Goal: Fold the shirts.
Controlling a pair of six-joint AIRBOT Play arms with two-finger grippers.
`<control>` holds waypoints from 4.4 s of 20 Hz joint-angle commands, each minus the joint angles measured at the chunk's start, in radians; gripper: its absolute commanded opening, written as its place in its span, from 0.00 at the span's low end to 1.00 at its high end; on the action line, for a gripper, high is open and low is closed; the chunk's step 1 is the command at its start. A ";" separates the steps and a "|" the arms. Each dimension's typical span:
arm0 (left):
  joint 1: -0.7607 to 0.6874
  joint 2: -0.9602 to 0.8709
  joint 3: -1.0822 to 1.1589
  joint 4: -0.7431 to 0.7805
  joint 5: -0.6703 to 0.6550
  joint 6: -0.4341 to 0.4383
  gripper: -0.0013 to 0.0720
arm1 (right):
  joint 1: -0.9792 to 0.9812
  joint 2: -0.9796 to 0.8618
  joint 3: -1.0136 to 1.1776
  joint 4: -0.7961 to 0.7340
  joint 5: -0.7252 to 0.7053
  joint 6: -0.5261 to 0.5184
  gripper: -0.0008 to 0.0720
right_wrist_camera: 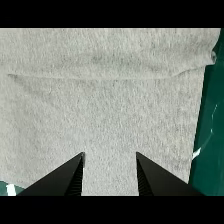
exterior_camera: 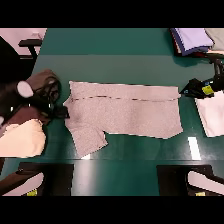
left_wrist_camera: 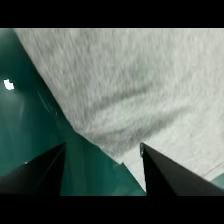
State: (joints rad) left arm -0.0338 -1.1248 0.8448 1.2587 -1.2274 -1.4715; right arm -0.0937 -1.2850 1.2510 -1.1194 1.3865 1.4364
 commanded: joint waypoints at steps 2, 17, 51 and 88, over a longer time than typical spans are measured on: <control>-0.001 0.139 -0.241 -0.131 0.069 -0.019 0.74 | 0.001 0.102 -0.099 0.003 -0.033 -0.002 0.53; -0.001 0.172 -0.326 -0.356 0.130 0.101 0.04 | -0.121 0.127 -0.164 -0.109 0.124 -0.005 0.53; -0.001 0.302 -0.032 -0.121 -0.003 0.004 0.04 | 0.096 0.162 -0.200 -0.209 0.035 0.045 0.03; -0.450 -0.497 0.492 -0.357 0.404 0.021 0.04 | -0.050 -0.308 0.130 0.264 0.042 -0.224 0.03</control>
State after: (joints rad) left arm -0.4183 -1.5295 1.2488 0.9215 -0.8295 -1.4483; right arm -0.1818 -1.6539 1.3109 -0.8700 1.3663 1.2076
